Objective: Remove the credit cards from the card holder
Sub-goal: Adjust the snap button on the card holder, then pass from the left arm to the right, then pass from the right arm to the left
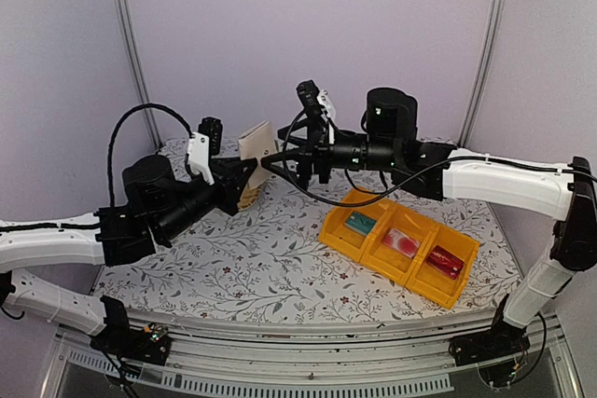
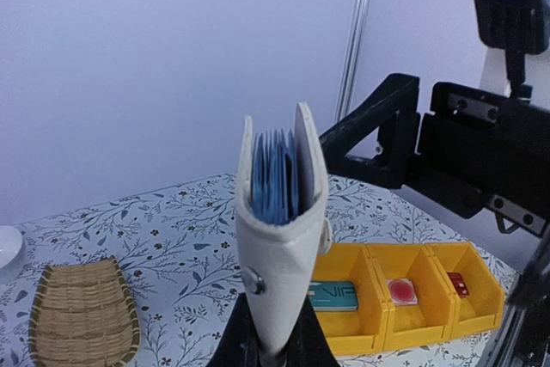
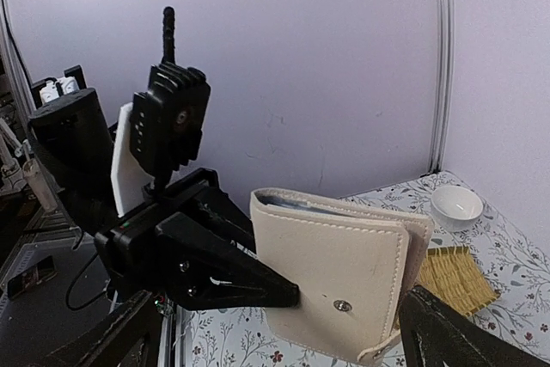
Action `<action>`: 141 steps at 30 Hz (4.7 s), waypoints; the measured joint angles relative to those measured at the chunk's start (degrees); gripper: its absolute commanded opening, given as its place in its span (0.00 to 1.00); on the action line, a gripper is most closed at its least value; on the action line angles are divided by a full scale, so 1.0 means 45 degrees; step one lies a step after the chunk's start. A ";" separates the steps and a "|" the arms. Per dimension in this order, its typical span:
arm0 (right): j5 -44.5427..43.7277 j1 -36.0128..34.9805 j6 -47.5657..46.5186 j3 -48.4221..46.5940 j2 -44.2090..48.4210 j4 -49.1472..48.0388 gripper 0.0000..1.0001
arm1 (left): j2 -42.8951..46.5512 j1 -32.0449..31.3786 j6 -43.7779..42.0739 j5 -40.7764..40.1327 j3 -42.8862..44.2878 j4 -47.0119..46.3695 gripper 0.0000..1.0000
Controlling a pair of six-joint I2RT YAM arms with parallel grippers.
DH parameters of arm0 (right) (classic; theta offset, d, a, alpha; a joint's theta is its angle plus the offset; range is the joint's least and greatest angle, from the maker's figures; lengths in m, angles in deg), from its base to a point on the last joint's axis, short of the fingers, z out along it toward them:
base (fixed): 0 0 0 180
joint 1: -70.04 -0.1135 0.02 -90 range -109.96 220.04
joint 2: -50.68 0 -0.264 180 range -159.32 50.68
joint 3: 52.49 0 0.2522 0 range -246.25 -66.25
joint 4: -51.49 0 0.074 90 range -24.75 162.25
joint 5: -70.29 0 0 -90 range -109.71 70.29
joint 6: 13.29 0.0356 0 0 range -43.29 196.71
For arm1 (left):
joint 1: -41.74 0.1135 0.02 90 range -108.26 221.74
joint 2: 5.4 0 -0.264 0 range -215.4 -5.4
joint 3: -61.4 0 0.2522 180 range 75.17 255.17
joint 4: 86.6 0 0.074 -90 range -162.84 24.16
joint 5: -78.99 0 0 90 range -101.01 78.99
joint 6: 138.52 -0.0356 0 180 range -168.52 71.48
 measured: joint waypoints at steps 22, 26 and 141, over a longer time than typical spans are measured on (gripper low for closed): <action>0.6402 0.1875 -0.2574 -0.0714 -0.0272 0.3920 0.59 | 0.1316 0.0413 -0.0952 0.7023 -0.1404 -0.1384 0.00; 0.7310 0.1875 -0.3196 -0.0714 -0.0034 0.4653 0.59 | 0.1360 0.0563 -0.1166 0.8680 -0.1530 -0.1622 0.00; 0.5455 0.1763 -0.0112 -0.1141 0.1977 0.2657 0.01 | -0.3410 -0.1656 -0.5843 0.3934 -0.2171 -0.9447 0.99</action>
